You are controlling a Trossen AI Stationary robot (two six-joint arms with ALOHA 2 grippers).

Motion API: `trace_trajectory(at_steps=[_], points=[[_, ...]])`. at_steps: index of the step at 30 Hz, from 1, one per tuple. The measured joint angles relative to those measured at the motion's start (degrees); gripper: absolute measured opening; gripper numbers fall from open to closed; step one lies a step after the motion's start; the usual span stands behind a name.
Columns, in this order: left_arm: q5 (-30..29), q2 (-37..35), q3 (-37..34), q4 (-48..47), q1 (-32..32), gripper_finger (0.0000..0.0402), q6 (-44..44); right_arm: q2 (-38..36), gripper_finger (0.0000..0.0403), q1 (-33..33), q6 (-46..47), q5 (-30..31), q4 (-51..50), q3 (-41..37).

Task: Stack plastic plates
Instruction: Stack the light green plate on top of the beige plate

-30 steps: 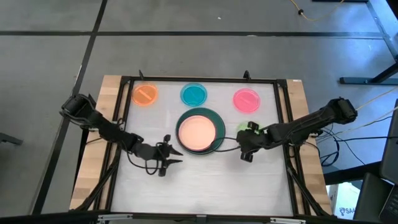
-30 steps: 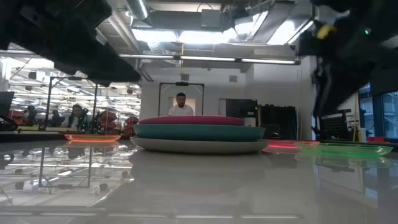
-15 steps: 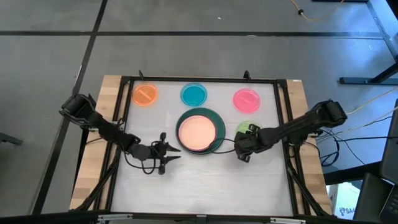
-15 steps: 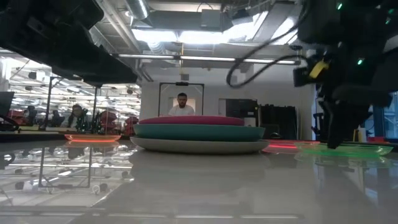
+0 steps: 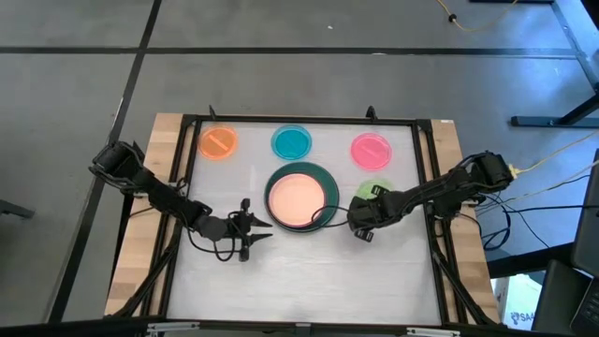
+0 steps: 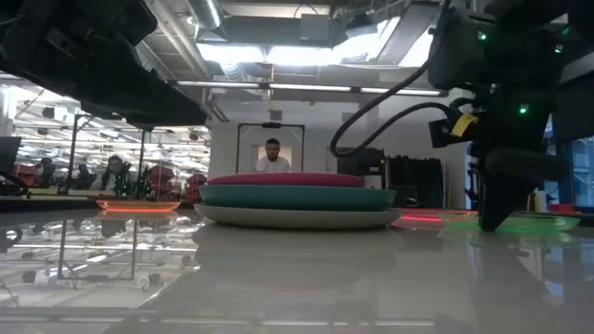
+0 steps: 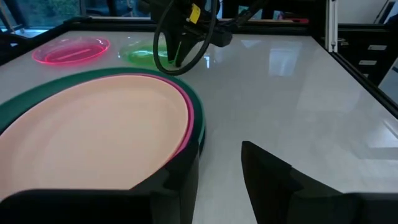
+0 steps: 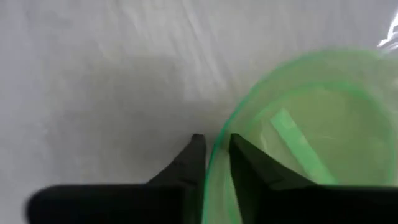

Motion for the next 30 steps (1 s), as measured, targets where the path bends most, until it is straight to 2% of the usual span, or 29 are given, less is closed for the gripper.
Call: trace_trajectory(at_steps=[3,5,13,19,24,30], points=[[0.0,0.0,0.0,0.0,0.0,0.0114,0.0,0.0,0.0014,0.0,-2.3,0.9,-0.1,-0.1],[0.0,0.0,0.0,0.0,0.0,0.0114,0.0,0.0,0.0006,0.0,-3.4,1.5,-0.3,-0.1],[0.0,0.0,0.0,0.0,0.0,0.0114,-0.1,-1.3,0.0002,-0.2,-7.4,2.4,-3.2,0.7],[0.0,0.0,0.0,0.0,0.0,0.0114,-0.4,-2.8,0.0001,-0.2,-10.8,6.2,-10.0,7.3],[0.0,0.0,0.0,0.0,0.0,0.0114,-0.4,-2.8,0.0001,-0.1,-17.9,7.8,-9.1,13.3],[0.0,0.0,0.0,0.0,0.0,0.0114,-0.4,-2.8,0.0001,-0.1,-26.5,9.1,-2.0,17.5]])
